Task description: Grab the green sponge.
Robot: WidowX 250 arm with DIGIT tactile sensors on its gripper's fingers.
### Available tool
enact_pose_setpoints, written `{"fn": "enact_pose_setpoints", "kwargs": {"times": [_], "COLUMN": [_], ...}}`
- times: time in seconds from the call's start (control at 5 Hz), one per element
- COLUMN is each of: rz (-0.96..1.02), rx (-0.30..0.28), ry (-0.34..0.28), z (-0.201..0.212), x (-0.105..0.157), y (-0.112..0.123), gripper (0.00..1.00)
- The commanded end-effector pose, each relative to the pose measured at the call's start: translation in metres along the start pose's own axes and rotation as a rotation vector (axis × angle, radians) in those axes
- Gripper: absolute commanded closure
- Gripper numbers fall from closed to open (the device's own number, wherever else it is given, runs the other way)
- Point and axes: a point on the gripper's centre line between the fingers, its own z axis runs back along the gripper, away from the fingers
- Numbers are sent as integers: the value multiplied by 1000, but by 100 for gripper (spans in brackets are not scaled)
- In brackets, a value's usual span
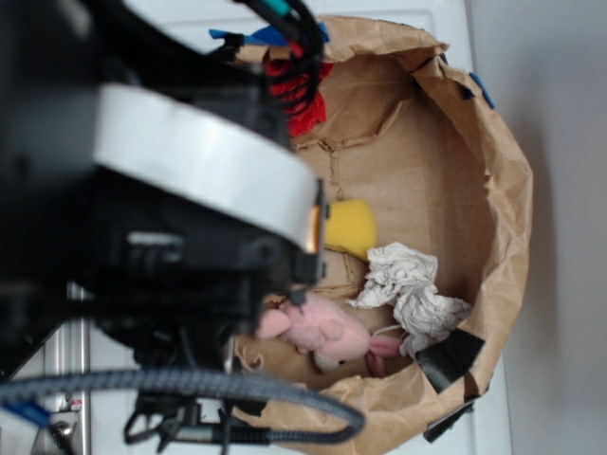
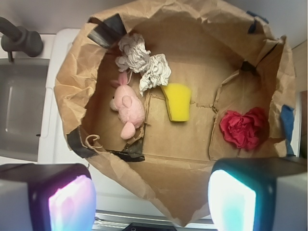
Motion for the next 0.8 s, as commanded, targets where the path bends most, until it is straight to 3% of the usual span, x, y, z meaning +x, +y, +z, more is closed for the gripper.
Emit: {"fn": "enact_pose_setpoints", "kwargs": {"times": [0.0,0.2,0.4,0.6], "rz": [15,15,22,-5], "rx": [5,5,74,123], "ry": [-52,-52,-59,-69], "z": [13,13,-36,-67], "x": [5,5,30,37], "y": [3,3,22,31], "gripper": [0,0,0,0]}}
